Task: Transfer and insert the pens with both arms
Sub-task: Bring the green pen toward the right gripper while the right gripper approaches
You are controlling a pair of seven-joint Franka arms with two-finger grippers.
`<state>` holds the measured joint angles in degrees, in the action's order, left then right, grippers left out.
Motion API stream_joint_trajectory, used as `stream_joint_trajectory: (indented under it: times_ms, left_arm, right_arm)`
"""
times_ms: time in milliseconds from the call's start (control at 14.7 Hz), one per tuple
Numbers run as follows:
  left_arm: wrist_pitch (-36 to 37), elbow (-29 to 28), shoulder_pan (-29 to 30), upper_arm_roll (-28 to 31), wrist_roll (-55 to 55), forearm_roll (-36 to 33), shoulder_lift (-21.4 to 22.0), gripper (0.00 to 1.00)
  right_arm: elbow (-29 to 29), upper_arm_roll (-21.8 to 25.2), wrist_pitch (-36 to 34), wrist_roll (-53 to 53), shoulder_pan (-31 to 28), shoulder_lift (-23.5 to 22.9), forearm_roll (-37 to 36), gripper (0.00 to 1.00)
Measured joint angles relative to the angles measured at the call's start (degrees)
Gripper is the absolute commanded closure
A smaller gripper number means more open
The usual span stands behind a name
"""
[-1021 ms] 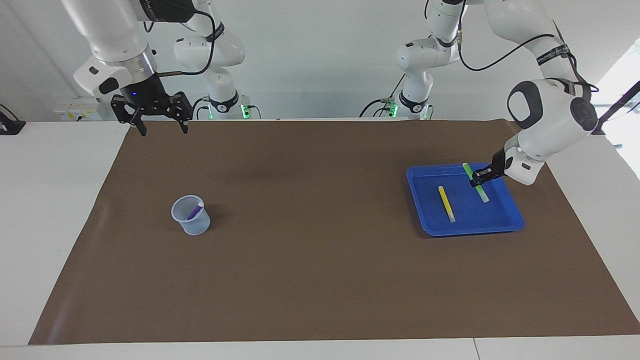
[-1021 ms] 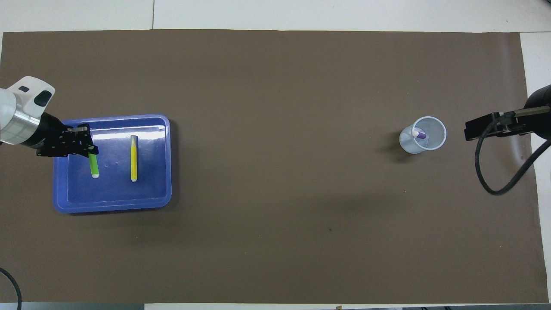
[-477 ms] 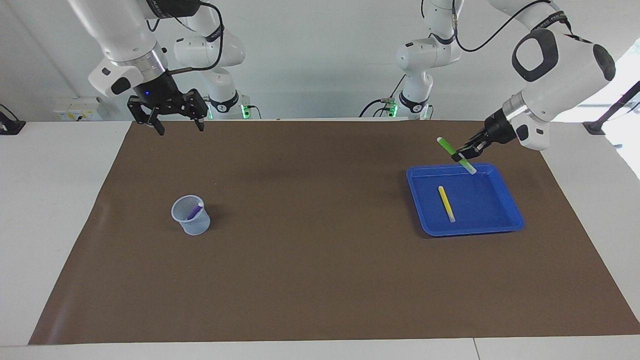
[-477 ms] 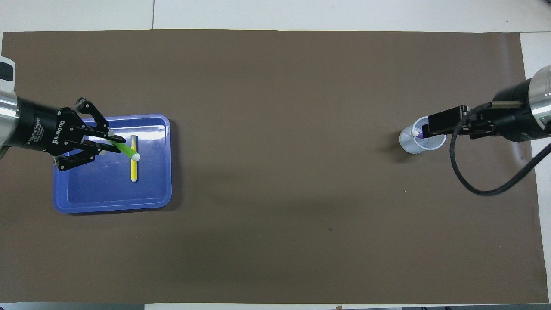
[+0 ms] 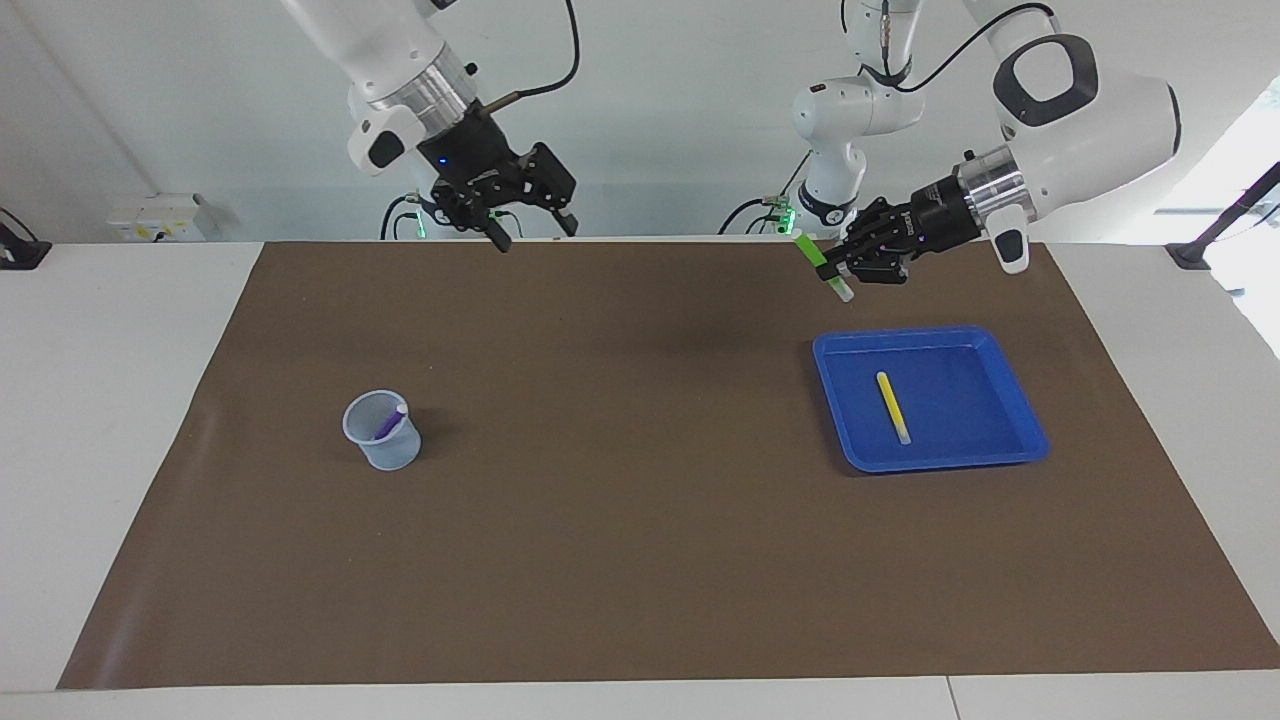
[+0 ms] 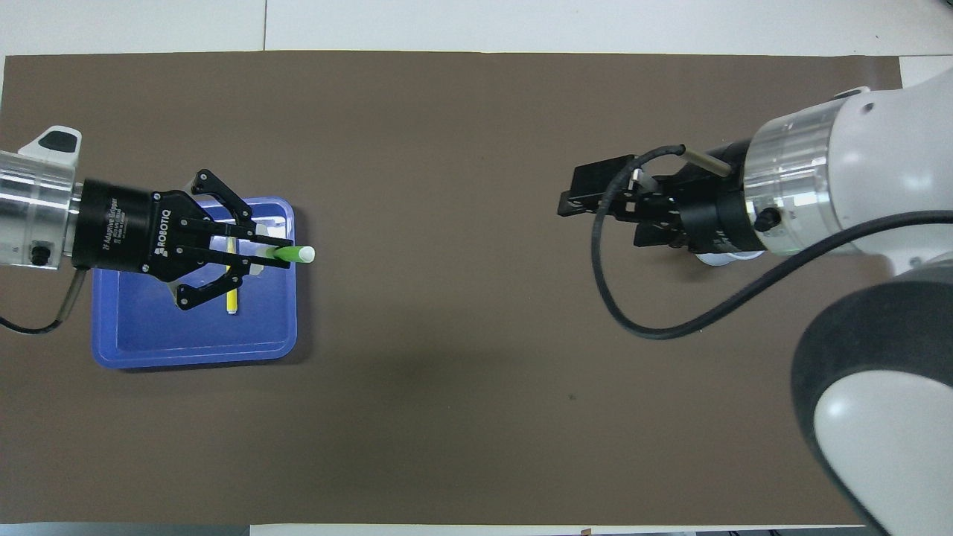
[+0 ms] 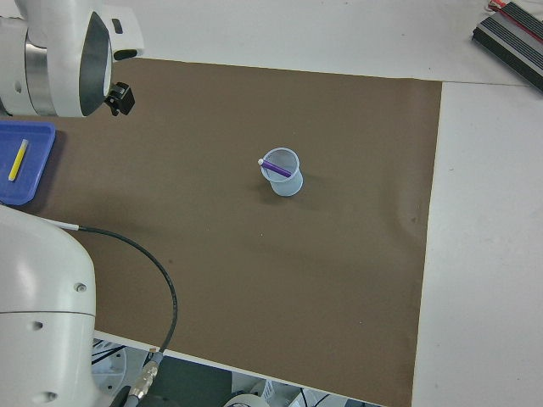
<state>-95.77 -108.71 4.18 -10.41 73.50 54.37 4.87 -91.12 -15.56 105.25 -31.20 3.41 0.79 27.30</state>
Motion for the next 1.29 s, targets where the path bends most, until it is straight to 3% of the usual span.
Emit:
stream_joint_trajectory:
  times_ms: [340,749,1294]
  left_arm:
    - [-12.37,-8.24,-8.21,-0.2,8.82,7.58,4.13,1.0]
    - [-21.97,-11.26,-13.67,-0.21,15.89,9.63,5.97,1.0]
    - [-23.69,-11.66,-14.26,-0.09,17.27,9.65,6.37,1.0]
  right_arm:
    - [-0.5,-8.63,10.42,-11.58,0.14,-2.79,1.12,0.0]
    - [-0.28,-14.21,12.91,-14.99,0.32,-6.54,-4.17,0.0]
    - [0.85,-16.49,13.31,-15.74,1.11,-7.62,-10.97,0.05]
